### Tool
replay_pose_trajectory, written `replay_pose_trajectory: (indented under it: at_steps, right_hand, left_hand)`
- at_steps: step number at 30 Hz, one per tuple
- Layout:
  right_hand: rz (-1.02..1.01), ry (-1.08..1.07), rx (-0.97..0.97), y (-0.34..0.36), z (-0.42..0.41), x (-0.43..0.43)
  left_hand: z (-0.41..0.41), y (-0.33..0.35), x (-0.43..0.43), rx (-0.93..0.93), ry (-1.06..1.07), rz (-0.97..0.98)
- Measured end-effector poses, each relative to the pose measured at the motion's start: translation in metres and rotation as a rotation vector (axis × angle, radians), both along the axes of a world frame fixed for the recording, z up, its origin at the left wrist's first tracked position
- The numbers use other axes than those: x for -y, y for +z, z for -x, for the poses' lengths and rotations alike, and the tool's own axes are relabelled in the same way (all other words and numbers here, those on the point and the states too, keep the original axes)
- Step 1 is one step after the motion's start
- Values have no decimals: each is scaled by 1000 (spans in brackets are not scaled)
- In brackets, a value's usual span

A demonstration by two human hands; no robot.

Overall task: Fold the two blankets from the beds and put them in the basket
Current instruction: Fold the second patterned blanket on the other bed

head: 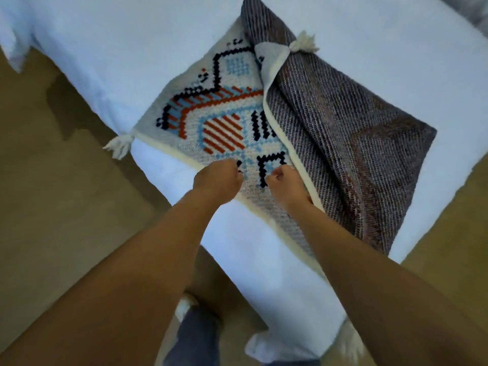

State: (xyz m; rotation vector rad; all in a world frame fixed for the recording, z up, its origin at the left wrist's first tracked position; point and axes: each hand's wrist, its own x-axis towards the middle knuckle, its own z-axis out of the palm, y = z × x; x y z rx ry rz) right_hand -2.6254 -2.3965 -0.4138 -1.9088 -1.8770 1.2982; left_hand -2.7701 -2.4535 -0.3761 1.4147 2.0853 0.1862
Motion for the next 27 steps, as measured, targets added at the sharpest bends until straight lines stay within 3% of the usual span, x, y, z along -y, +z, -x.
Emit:
replay_pose_trajectory:
  at_steps: [4,14,22,27]
  right_hand:
    - [-30,-70,-48,7,17,4]
    - [-54,-191,-28,-3,23,-35]
    - [-40,-94,133,-28,41,-131]
    - [-47,5,17,-48,64,-183]
  left_hand:
    - [21,12,-16,-176,-195,-8]
    - [19,7,-80,-337,-451,-34]
    - [38,-19,-204,-358,-527,15]
    - [36,-46,-270,-311,-452,113]
